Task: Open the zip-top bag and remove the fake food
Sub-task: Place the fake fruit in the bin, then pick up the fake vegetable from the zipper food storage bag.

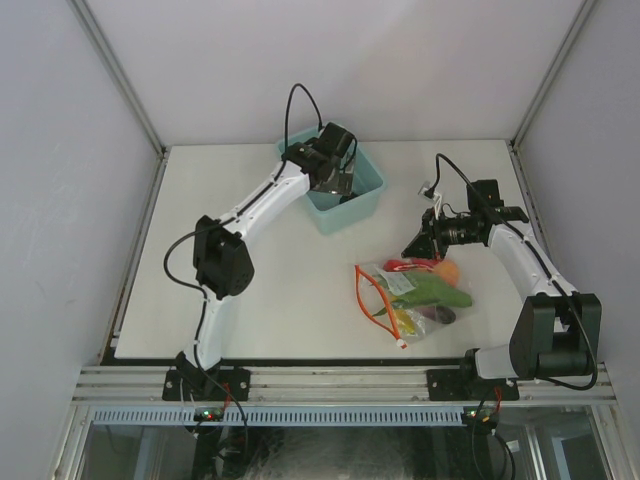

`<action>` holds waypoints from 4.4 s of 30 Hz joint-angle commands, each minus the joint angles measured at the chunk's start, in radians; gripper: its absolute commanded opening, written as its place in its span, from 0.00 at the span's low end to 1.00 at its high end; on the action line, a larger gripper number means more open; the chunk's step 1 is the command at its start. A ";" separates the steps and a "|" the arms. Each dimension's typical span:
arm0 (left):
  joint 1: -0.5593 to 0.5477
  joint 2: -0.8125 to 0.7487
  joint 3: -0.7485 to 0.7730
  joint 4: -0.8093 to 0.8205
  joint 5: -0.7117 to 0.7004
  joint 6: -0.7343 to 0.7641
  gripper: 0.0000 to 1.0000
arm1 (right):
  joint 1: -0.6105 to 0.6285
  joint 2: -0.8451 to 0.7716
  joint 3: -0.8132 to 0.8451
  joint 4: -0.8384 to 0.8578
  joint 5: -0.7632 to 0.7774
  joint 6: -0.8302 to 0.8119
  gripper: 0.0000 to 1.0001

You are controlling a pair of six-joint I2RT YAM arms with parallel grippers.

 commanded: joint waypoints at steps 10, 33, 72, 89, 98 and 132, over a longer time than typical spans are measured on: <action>0.019 -0.277 -0.233 0.262 0.094 -0.007 1.00 | -0.006 -0.035 0.001 0.013 -0.046 -0.008 0.05; 0.028 -1.131 -1.240 0.940 0.324 -0.165 1.00 | -0.008 -0.099 0.080 -0.209 -0.065 -0.203 0.17; -0.237 -1.257 -1.857 1.389 0.397 -0.573 0.86 | 0.050 -0.201 0.032 -0.758 0.057 -1.231 0.35; -0.312 -0.791 -1.658 1.505 0.661 -0.501 0.46 | -0.031 -0.229 -0.083 -0.523 0.346 -1.159 0.41; -0.312 -0.638 -1.547 1.570 0.796 -0.479 0.60 | -0.130 -0.196 -0.086 -0.524 0.282 -1.237 0.63; -0.311 -0.254 -1.364 1.915 0.637 -0.891 0.55 | 0.021 -0.047 -0.098 -0.284 0.187 -0.979 0.13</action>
